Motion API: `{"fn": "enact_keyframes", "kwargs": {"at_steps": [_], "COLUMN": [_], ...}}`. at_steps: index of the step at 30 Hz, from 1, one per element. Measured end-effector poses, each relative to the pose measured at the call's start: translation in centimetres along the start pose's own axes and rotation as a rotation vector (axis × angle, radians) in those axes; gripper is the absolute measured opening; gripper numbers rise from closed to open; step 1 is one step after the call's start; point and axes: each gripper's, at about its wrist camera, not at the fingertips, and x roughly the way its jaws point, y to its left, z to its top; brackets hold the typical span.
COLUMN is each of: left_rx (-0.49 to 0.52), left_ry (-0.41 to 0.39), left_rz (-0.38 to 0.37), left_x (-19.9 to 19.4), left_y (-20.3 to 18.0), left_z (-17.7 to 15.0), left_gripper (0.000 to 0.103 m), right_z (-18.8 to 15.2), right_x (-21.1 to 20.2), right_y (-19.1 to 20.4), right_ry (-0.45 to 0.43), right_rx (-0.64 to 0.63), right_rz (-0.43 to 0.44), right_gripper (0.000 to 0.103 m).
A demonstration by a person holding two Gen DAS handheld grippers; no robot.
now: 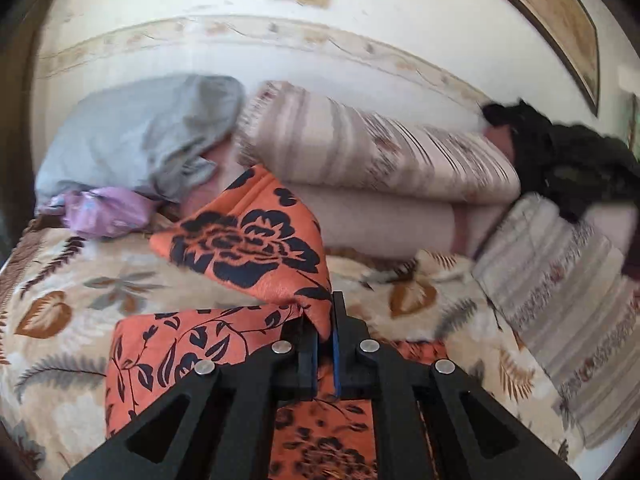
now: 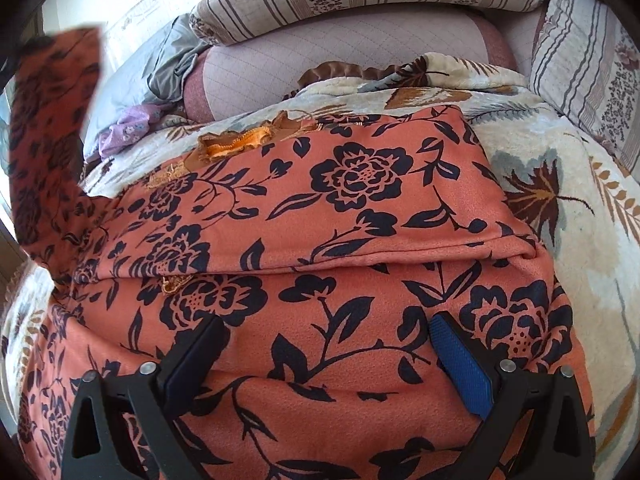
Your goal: Fold small clothes
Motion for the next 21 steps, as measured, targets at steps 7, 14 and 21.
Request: {"fn": "enact_keyframes", "kwargs": {"at_steps": [7, 14, 21], "left_rx": [0.012, -0.149, -0.352], "left_ry": [0.398, 0.078, 0.22], "left_rz": [0.094, 0.302, 0.36], "left_x": [9.5, 1.5, 3.8], "left_y": [0.5, 10.7, 19.6], "left_z": [-9.1, -10.6, -17.0], "left_gripper": [0.052, 0.083, 0.083], "right_z": [0.0, 0.1, 4.1], "right_x": [-0.7, -0.5, -2.2], "right_y": [-2.0, -2.2, -2.3], "right_ry": [-0.036, -0.04, 0.09], "right_rx": [0.107, 0.131, 0.24], "right_rz": [0.128, 0.158, 0.093], "right_gripper": [0.103, 0.103, 0.102]}}
